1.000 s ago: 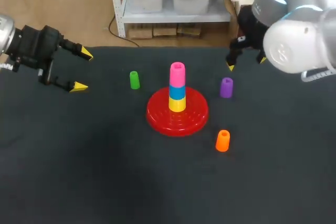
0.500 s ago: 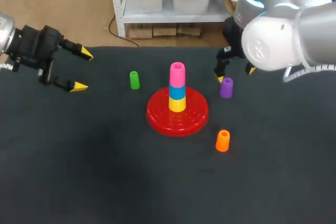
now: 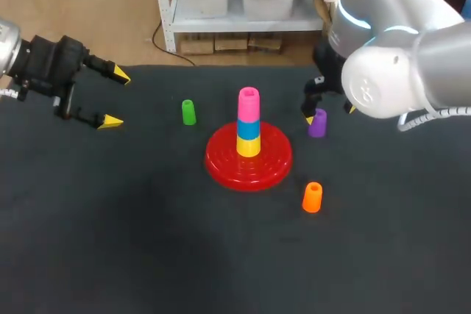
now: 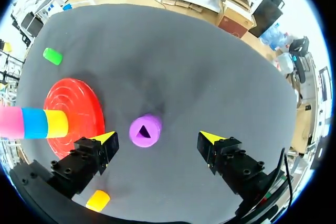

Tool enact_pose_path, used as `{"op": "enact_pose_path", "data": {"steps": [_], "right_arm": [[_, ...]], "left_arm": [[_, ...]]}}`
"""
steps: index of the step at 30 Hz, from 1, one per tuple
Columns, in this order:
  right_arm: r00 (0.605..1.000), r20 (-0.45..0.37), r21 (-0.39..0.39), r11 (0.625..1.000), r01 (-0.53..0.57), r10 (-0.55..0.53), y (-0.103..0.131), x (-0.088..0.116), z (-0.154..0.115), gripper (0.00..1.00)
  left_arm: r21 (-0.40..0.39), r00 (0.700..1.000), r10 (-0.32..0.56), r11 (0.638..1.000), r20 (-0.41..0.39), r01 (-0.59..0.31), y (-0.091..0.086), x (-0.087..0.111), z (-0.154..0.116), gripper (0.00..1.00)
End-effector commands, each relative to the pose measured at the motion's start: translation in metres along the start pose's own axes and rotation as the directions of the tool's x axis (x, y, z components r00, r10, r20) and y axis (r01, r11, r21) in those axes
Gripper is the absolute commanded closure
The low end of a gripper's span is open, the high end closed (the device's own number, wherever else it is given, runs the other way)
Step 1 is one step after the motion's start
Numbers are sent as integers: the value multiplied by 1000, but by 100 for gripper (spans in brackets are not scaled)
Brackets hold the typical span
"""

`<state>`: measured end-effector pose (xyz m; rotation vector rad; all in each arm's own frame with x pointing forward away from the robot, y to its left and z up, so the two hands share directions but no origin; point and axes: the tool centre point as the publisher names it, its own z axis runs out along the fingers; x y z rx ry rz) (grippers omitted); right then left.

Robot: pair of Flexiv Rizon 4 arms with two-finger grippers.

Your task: Pick up and stack the cylinders on the red base in this order: pink,purple,orange,green

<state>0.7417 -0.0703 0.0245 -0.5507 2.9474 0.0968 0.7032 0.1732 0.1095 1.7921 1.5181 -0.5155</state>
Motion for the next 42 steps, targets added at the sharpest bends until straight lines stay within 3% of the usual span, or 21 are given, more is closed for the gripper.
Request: {"op": "enact_pose_path", "data": {"steps": [1,9,11,21,22,24,31,37,42], "right_arm": [[998,-64,-10,1000,21,-22,3,-16,6,0],[996,-82,-15,1000,27,-28,5,-13,12,0],[996,-85,-17,1000,23,-24,5,-9,12,7],[996,-87,-14,999,34,-35,5,-8,11,54],[995,-87,-15,999,36,-37,6,-8,11,63],[995,-87,-16,999,41,-42,6,-8,10,100],[996,-41,-16,997,79,-79,6,-13,-20,100],[977,82,74,979,191,-196,0,-47,-97,100],[917,101,144,918,369,-385,26,-77,-151,100]], "left_arm": [[-5,1000,3,1000,2,-3,-2,1,0,0],[-5,1000,3,1000,2,-3,-2,1,0,0],[-5,1000,3,1000,2,-3,-2,1,0,0],[-5,1000,3,1000,2,-3,-2,1,0,0],[-5,1000,3,1000,2,-3,-2,1,0,0],[-5,1000,3,1000,2,-3,-2,1,0,0],[-5,1000,3,1000,2,-3,-2,1,0,0],[-5,1000,3,1000,2,-3,-2,1,0,0],[-5,1000,3,1000,2,-3,-2,1,0,0]]}}
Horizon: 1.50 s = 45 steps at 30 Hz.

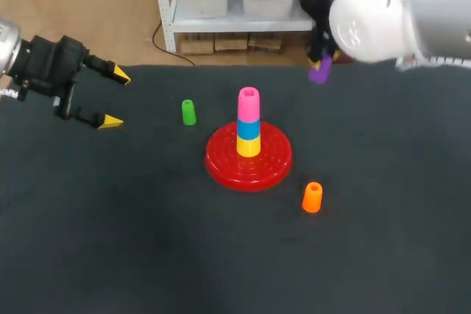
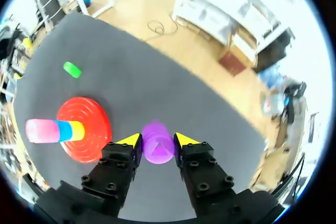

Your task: Pick up and stack the cylinders on the red base in this order: pink,purple,orange,green

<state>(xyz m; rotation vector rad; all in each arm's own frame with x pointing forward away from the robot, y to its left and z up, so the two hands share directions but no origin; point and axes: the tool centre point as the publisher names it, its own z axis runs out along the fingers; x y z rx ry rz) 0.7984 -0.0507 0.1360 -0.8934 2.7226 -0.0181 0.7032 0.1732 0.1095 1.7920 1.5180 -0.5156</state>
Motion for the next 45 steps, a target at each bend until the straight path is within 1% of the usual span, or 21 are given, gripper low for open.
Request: {"op": "enact_pose_path", "data": {"steps": [1,4,7,11,15,19,23,28,30,34,41,45], "right_arm": [[988,4,36,987,156,-156,25,-19,-57,100],[972,6,10,972,235,-235,48,-32,-71,100],[959,10,-9,959,285,-285,72,-37,-82,100],[941,10,-49,939,339,-339,99,-37,-96,100],[933,-15,-83,930,358,-360,116,-31,-103,100],[934,-38,-108,930,351,-357,124,-27,-101,100],[934,-42,-113,931,348,-354,133,-28,-95,100],[933,-27,-118,928,353,-358,145,-26,-92,100],[941,-6,-123,934,335,-338,148,-25,-92,100],[956,20,-131,947,293,-293,145,-23,-92,100],[961,5,-128,953,274,-276,141,-18,-90,100],[960,-13,-147,950,276,-280,138,-16,-89,100]], "left_arm": [[-5,1000,3,1000,2,-3,-2,1,0,0],[-5,1000,3,1000,2,-3,-2,1,0,0],[-5,1000,3,1000,2,-3,-2,1,0,0],[-5,1000,3,1000,2,-3,-2,1,0,0],[-5,1000,3,1000,2,-3,-2,1,0,0],[-5,1000,3,1000,2,-3,-2,1,0,0],[-5,1000,3,1000,2,-3,-2,1,0,0],[-5,1000,3,1000,2,-3,-2,1,0,0],[-5,1000,3,1000,2,-3,-2,1,0,0],[-5,1000,3,1000,2,-3,-2,1,0,0],[-5,1000,3,1000,2,-3,-2,1,0,0],[-5,1000,3,1000,2,-3,-2,1,0,0]]}}
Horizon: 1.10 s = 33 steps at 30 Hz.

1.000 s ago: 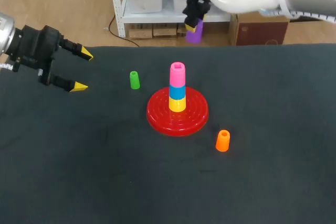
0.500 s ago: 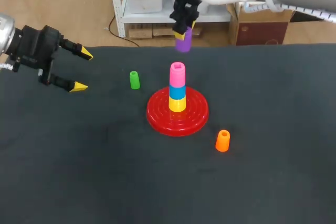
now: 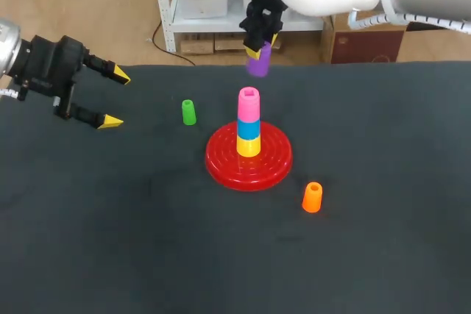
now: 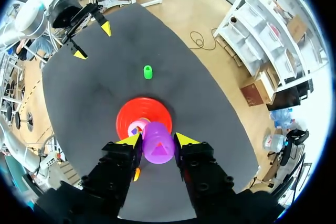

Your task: Pick up and stack the cylinders on the red base in this order: pink,purple,orange,green

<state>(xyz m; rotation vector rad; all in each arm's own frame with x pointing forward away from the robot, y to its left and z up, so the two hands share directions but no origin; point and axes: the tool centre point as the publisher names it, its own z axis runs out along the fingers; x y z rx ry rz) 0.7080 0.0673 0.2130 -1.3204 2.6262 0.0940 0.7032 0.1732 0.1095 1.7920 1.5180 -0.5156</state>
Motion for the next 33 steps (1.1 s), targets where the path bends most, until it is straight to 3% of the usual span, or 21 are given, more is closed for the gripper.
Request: {"op": "enact_pose_path", "data": {"steps": [1,33], "right_arm": [[1000,-3,-15,1000,0,0,-2,4,0,100],[1000,-6,-64,998,19,-19,-16,12,-2,100]], "left_arm": [[-5,1000,3,1000,2,-3,-2,1,0,0],[-5,1000,3,1000,2,-3,-2,1,0,0]]}}
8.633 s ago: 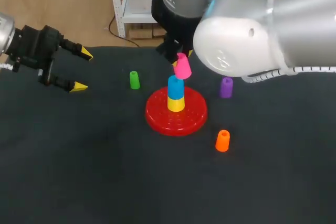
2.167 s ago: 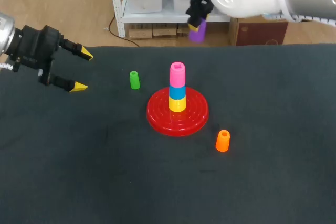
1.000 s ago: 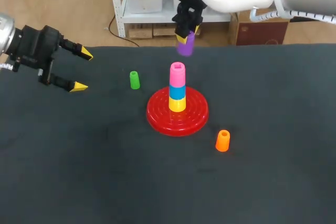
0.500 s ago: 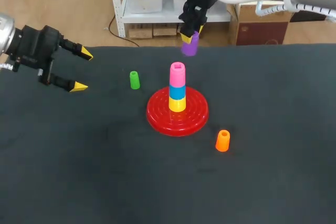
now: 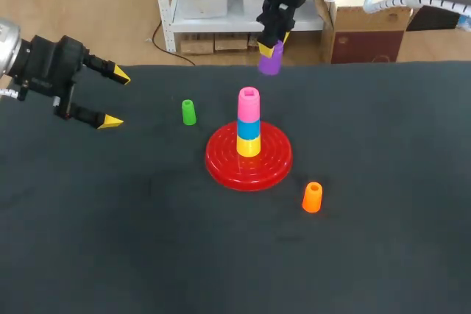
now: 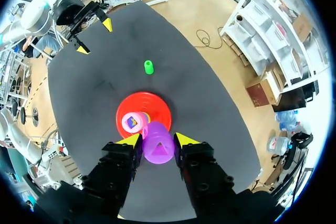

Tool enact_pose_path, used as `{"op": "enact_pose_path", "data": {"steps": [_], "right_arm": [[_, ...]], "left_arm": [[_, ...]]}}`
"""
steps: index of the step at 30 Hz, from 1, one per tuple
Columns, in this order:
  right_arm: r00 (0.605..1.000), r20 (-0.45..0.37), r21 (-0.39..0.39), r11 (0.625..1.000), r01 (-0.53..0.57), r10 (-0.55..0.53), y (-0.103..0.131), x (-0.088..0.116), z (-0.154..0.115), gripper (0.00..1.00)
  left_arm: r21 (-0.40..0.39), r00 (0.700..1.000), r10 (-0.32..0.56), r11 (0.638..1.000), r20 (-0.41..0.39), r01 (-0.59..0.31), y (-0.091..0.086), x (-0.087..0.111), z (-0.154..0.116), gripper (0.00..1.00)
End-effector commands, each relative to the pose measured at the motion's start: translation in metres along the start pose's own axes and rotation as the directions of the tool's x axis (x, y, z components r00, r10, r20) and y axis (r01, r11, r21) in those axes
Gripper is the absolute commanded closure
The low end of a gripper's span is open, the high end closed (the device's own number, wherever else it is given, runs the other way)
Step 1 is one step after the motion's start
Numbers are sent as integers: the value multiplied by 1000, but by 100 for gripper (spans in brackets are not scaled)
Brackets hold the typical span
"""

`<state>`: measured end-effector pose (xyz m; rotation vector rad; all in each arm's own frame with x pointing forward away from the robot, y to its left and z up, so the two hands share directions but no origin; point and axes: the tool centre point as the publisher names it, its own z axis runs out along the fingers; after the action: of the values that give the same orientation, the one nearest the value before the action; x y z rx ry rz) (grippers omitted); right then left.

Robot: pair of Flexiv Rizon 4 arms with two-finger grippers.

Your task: Pick up and stack the cylinders on the red base in this order: pink,purple,orange,green

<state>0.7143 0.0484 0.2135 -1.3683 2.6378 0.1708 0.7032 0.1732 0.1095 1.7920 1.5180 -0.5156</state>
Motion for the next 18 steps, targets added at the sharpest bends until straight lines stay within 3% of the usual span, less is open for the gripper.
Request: {"op": "enact_pose_path", "data": {"steps": [1,8,18], "right_arm": [[1000,1,-1,1000,0,0,0,1,0,100],[1000,1,-1,1000,0,0,0,1,0,100],[984,-138,-7,993,116,-116,29,-16,5,100]], "left_arm": [[-5,1000,3,1000,2,-3,-2,1,0,0],[-5,1000,3,1000,2,-3,-2,1,0,0],[-5,1000,3,1000,2,-3,-2,1,0,0]]}}
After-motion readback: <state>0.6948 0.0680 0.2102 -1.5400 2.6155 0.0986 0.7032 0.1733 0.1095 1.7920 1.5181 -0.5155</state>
